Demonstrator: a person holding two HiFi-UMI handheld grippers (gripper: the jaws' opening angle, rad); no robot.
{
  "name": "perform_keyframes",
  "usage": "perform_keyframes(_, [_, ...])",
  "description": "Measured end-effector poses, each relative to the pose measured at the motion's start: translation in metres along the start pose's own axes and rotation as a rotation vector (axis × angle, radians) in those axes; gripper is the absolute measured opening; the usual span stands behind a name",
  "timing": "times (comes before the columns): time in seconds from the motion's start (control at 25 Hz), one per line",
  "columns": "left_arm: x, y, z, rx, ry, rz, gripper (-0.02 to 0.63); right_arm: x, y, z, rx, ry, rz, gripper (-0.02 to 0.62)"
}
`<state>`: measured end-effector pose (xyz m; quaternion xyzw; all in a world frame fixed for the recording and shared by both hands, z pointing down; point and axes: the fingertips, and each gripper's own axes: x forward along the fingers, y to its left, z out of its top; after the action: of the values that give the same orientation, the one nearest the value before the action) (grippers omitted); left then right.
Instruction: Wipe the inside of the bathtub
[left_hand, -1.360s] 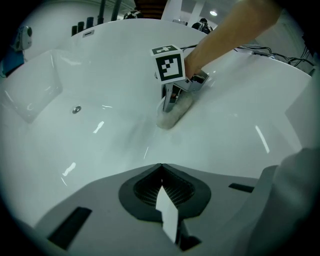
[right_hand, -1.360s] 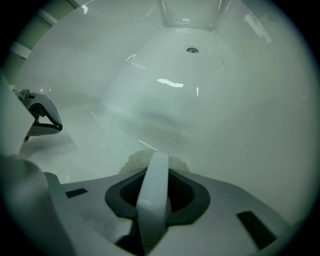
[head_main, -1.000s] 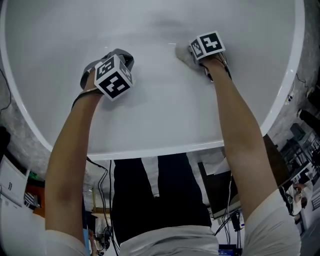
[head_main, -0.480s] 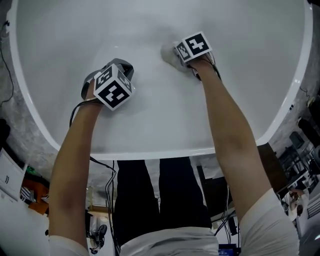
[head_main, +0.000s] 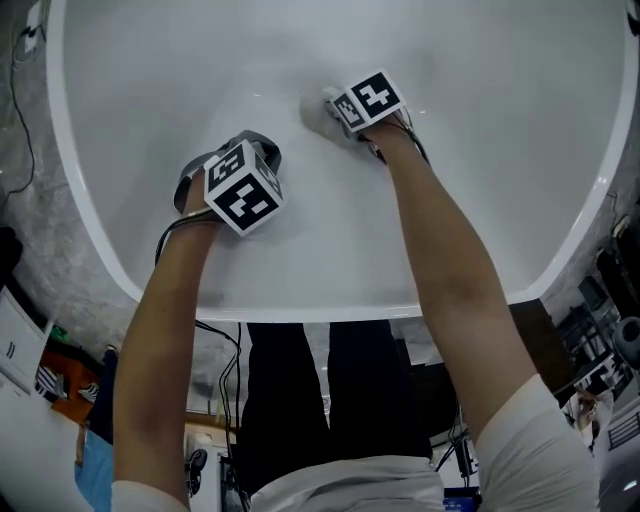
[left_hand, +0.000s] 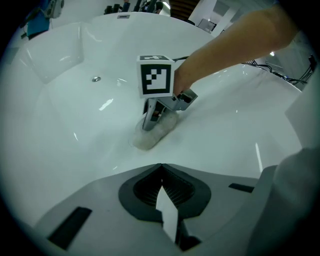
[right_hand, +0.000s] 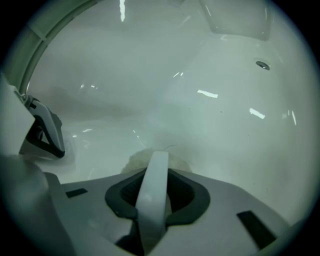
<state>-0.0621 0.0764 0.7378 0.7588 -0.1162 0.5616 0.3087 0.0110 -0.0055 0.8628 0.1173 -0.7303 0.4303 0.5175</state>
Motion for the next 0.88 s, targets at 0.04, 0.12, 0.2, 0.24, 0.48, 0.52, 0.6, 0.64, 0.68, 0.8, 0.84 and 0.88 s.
perform_keyframes(0.04, [0.000,-0.002,-0.001,0.007,0.010,-0.009,0.011,0.005,0.004,0.004,-0.005,-0.003,0.009,0.092])
perform_keyframes(0.12, [0.001,-0.004,-0.004,0.013,0.020,-0.033,0.011,0.015,0.013,0.014,-0.022,-0.012,0.025,0.092])
perform_keyframes(0.2, [0.000,-0.003,-0.006,0.005,0.018,-0.061,0.011,0.024,0.022,0.026,-0.040,-0.022,0.042,0.092])
perform_keyframes(0.24, [-0.001,-0.003,-0.005,0.000,0.013,-0.072,0.011,0.027,0.025,0.032,-0.046,-0.027,0.050,0.092])
perform_keyframes(0.48, [-0.013,-0.021,0.000,0.004,-0.011,-0.146,0.011,0.033,0.040,0.041,-0.078,-0.062,0.096,0.092])
perform_keyframes(0.52, [-0.014,-0.021,-0.001,-0.003,-0.015,-0.156,0.011,0.036,0.042,0.044,-0.086,-0.067,0.105,0.092])
perform_keyframes(0.6, [-0.017,-0.019,-0.002,-0.022,-0.022,-0.170,0.011,0.042,0.048,0.051,-0.099,-0.073,0.124,0.092])
perform_keyframes(0.64, [-0.020,-0.020,-0.003,-0.027,-0.025,-0.177,0.011,0.043,0.051,0.053,-0.104,-0.077,0.131,0.092])
perform_keyframes(0.68, [-0.022,-0.023,-0.002,-0.026,-0.028,-0.186,0.011,0.043,0.055,0.055,-0.111,-0.081,0.137,0.092])
perform_keyframes(0.8, [-0.026,-0.033,-0.005,-0.010,-0.018,-0.220,0.011,0.045,0.068,0.061,-0.136,-0.095,0.151,0.092])
perform_keyframes(0.84, [-0.024,-0.033,-0.006,-0.008,-0.015,-0.225,0.011,0.048,0.072,0.063,-0.146,-0.099,0.160,0.092])
perform_keyframes(0.88, [-0.022,-0.032,-0.007,-0.007,-0.014,-0.228,0.009,0.052,0.075,0.066,-0.155,-0.102,0.171,0.092])
